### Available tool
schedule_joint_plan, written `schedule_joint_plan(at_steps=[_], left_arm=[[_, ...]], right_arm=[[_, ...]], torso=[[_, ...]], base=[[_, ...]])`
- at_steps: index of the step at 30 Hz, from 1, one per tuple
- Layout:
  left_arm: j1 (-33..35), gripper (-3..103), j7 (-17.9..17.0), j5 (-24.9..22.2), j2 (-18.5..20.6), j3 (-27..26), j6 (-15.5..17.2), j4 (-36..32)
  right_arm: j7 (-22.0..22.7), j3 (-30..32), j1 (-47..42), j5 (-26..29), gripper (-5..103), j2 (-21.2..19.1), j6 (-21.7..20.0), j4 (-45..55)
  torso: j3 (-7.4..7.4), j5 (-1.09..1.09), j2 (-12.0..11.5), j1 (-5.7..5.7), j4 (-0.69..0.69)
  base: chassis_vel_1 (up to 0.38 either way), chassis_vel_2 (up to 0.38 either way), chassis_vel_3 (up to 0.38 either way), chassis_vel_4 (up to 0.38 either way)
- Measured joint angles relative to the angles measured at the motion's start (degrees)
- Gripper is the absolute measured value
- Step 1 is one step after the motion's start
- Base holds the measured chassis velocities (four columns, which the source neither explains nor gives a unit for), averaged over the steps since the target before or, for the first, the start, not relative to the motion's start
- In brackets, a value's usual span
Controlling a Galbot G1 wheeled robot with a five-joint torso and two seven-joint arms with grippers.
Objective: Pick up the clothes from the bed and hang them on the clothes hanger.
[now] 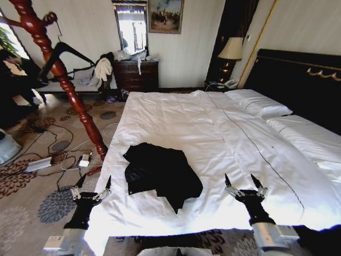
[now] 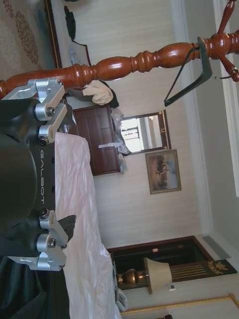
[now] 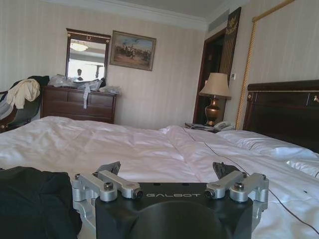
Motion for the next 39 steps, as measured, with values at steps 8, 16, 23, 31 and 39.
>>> schedule_joint_plan(at_steps=[8, 16, 23, 31, 39], left_arm=[[0.4, 100, 0.5, 1.7, 0.4, 1.1, -1.4, 1.3], [1.1, 100, 1.3, 3.2, 0.7, 2.1, -2.2, 2.2], [0.7, 100, 3.1, 7.0, 5.7, 6.3, -2.4, 4.7], [-3.7, 100, 3.9, 8.2, 14.9, 10.5, -1.0, 9.4], [-11.7, 100, 4.6, 8.8, 23.2, 17.2, 0.6, 17.5]], right_arm=[[0.1, -0.7, -0.8, -1.5, 100, 0.5, 0.6, -0.1], [0.1, -1.8, -1.2, -2.7, 100, 1.0, 1.2, -0.5], [0.2, -2.3, -1.2, -3.3, 100, 1.5, 1.5, -0.7], [0.6, -1.6, -1.2, -2.9, 100, 2.7, 1.5, -0.6], [0.7, -3.4, -0.3, -2.8, 100, 3.6, 1.2, -1.9]], torso=[[0.0, 0.0, 0.0, 0.0, 0.0], [0.0, 0.0, 0.0, 0.0, 0.0], [0.0, 0.0, 0.0, 0.0, 0.0], [0.0, 0.0, 0.0, 0.0, 0.0], [0.0, -0.02, 0.0, 0.0, 0.02]], base=[[0.0, 0.0, 0.0, 0.0], [0.0, 0.0, 0.0, 0.0], [0.0, 0.0, 0.0, 0.0], [0.0, 0.0, 0.0, 0.0], [0.0, 0.0, 0.0, 0.0]])
